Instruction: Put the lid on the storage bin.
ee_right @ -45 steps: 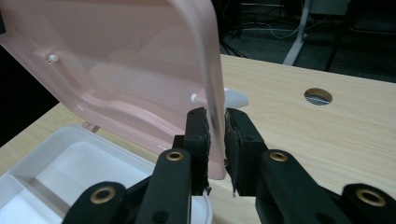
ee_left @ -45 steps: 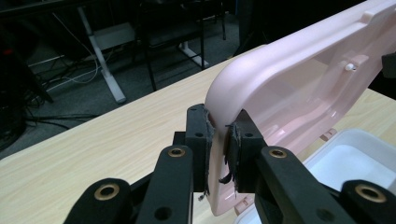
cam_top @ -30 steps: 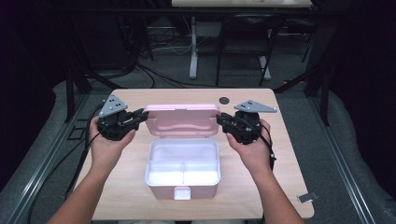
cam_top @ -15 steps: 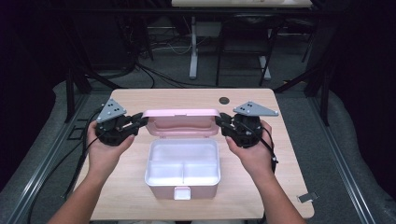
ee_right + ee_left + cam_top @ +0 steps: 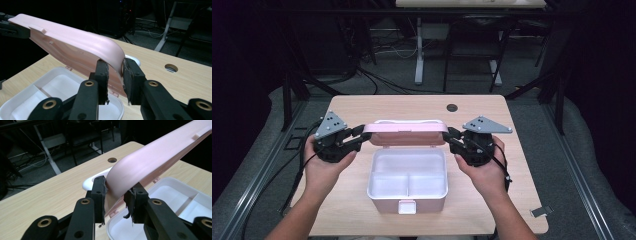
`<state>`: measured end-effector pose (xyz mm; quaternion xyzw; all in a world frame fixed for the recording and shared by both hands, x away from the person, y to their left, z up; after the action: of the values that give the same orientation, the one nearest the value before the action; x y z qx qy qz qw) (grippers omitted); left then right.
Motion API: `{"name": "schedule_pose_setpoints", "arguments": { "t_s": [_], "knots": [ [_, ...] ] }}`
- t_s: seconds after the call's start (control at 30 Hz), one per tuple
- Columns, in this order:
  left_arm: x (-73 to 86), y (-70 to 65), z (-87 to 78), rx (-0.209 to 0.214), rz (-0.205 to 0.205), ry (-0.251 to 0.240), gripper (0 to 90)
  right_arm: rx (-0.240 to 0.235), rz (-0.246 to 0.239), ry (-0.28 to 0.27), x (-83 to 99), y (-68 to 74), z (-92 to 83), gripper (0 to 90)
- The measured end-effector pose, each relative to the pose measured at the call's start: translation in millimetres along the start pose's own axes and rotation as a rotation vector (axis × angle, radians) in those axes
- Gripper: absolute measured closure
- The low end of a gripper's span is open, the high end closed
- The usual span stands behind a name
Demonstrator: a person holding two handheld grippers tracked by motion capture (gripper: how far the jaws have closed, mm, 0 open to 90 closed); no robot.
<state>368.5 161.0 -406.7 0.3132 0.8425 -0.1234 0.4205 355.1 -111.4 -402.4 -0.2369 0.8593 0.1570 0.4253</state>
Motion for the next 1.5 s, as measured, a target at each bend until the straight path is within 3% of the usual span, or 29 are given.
{"name": "schedule_pose_setpoints", "arguments": {
  "t_s": [0.4,0.57,0.93,1.13,1.3,1.5],
  "knots": [
    [10.9,-6.1,-5.2,0.031,-0.004,-0.009,68.2,-0.011,-0.013,0.0,11.3,5.5,-4.4,74.2],
    [14.6,-9.6,-8.4,0.023,0.014,-0.012,68.2,-0.015,-0.013,-0.004,16.3,7.4,-6.0,74.0],
    [27.8,-15.2,-12.6,0.056,0.001,-0.016,66.8,-0.022,-0.027,0.003,28.8,13.2,-9.8,73.8],
    [34.5,-20.1,-14.8,0.049,0.016,-0.002,66.3,-0.025,-0.035,0.008,36.0,15.9,-11.7,73.4],
    [43.0,-21.2,-15.7,0.077,0.006,-0.005,67.4,-0.028,-0.033,0.01,42.0,17.2,-12.2,72.9],
    [51.5,-25.0,-16.9,0.093,0.013,0.002,67.6,-0.062,-0.036,0.012,52.0,20.0,-12.6,72.8]
  ]
}}
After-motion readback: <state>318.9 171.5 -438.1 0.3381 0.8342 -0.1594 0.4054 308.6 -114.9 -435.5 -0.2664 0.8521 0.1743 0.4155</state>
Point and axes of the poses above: each handheld gripper's, and its own axes: z roughly forward along the jaws, x roughly out of its underside, y roughly to its left, the point moved 7 cm from there along z, roughly forward along the jaws, and after that the axes turned 13 degrees about y, right-handed, at the moved point
